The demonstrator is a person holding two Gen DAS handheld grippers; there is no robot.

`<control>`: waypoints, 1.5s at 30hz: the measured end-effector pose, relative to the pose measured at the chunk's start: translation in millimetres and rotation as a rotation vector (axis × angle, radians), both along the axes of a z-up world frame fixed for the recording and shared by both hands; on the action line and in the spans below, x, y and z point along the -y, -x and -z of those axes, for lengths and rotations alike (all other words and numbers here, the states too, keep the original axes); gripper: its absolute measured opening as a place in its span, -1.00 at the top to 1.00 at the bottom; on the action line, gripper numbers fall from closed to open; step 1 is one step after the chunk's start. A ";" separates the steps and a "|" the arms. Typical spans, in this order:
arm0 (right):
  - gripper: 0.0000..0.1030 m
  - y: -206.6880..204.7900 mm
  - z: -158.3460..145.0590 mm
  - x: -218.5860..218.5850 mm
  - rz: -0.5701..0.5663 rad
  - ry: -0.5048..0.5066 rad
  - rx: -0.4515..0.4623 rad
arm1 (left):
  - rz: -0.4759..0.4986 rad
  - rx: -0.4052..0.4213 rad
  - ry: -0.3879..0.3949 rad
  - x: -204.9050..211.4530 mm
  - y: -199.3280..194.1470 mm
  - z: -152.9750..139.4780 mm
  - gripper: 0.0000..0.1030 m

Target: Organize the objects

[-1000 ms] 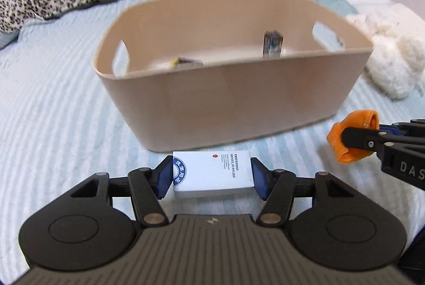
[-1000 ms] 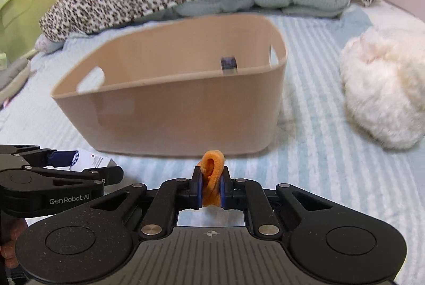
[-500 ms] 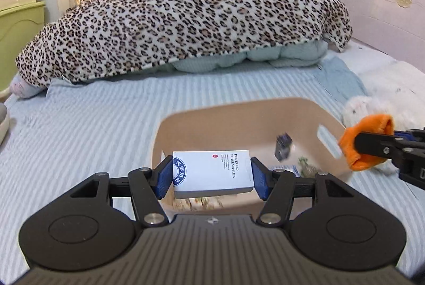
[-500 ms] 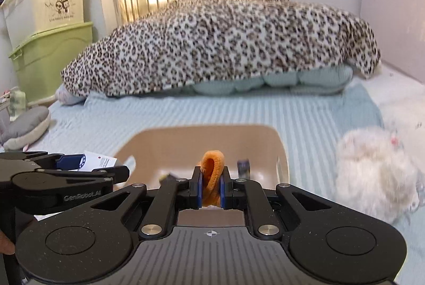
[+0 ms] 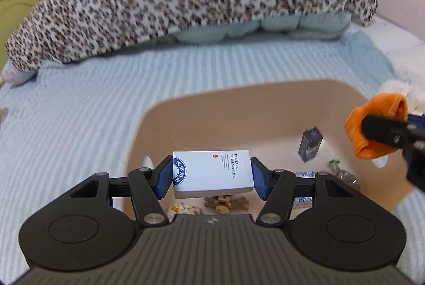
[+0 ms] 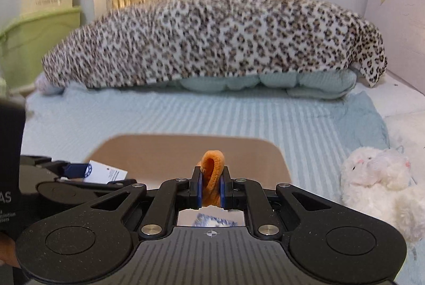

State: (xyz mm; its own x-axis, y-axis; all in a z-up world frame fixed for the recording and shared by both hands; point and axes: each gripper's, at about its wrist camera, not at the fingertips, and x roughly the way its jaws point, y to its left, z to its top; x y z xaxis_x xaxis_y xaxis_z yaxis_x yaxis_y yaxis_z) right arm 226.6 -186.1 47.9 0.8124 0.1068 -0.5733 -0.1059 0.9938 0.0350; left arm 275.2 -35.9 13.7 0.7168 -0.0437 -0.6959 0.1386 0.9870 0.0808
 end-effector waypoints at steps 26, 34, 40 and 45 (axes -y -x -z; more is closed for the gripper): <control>-0.72 66.6 -12.0 7.1 0.002 0.031 -0.065 | -0.007 -0.025 -0.013 -14.0 69.7 -27.8 -0.81; -0.72 112.9 -21.0 7.9 0.011 0.002 -0.097 | -0.029 0.008 0.008 -25.3 124.9 -47.5 -0.81; -0.72 150.8 -32.5 10.8 0.015 0.000 -0.093 | -0.017 0.033 -0.004 -30.1 166.6 -55.5 -0.81; -0.72 179.8 -36.3 15.5 0.017 -0.020 -0.091 | -0.013 0.061 -0.009 -34.8 196.5 -61.6 -0.81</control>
State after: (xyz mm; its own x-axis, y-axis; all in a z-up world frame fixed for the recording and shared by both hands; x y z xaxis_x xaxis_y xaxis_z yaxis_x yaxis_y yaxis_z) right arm 46.8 -201.6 84.2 0.7588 0.1052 -0.6428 -0.0842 0.9944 0.0633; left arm 78.7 -1.1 75.3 0.7581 -0.0276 -0.6515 0.1201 0.9879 0.0979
